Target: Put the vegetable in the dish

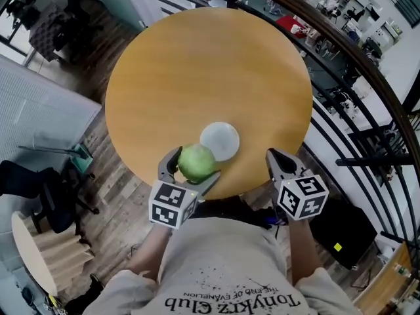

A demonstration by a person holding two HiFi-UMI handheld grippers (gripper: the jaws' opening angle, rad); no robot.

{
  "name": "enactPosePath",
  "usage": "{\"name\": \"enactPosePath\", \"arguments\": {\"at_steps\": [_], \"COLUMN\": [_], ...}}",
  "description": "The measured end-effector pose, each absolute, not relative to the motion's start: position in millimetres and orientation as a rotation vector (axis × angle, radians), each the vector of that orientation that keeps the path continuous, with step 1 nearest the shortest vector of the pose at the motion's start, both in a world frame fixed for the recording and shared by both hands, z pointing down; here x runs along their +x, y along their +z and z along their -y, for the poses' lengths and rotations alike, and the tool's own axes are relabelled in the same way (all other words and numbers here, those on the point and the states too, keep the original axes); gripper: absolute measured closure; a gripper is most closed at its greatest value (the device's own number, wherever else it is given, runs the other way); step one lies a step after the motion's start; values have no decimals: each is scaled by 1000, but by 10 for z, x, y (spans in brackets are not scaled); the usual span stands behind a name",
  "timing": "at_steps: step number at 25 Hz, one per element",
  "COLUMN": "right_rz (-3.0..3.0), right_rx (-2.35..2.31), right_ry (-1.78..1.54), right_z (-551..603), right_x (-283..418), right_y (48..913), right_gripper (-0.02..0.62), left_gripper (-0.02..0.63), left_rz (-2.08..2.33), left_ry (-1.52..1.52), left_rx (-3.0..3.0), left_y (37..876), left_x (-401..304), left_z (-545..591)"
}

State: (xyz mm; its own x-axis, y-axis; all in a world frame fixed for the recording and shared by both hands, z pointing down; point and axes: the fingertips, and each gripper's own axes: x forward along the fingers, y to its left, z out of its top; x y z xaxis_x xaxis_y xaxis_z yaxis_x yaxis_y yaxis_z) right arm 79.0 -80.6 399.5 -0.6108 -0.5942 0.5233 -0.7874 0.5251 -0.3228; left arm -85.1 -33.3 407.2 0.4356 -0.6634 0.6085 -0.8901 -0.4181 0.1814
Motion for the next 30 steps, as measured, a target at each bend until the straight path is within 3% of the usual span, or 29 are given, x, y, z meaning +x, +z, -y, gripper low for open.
{"name": "enactPosePath", "arguments": {"at_steps": [30], "right_rz": [2371], "right_rx": [1050], "right_ry": [859], "right_z": [1192], "right_x": [467], "right_y": [4557], "right_gripper": [571], "left_gripper": [109], "left_rz": [1151], "left_ry": [771], "left_rx": [2189], "left_y": [4893], "left_x": [-677], "left_z": [836]}}
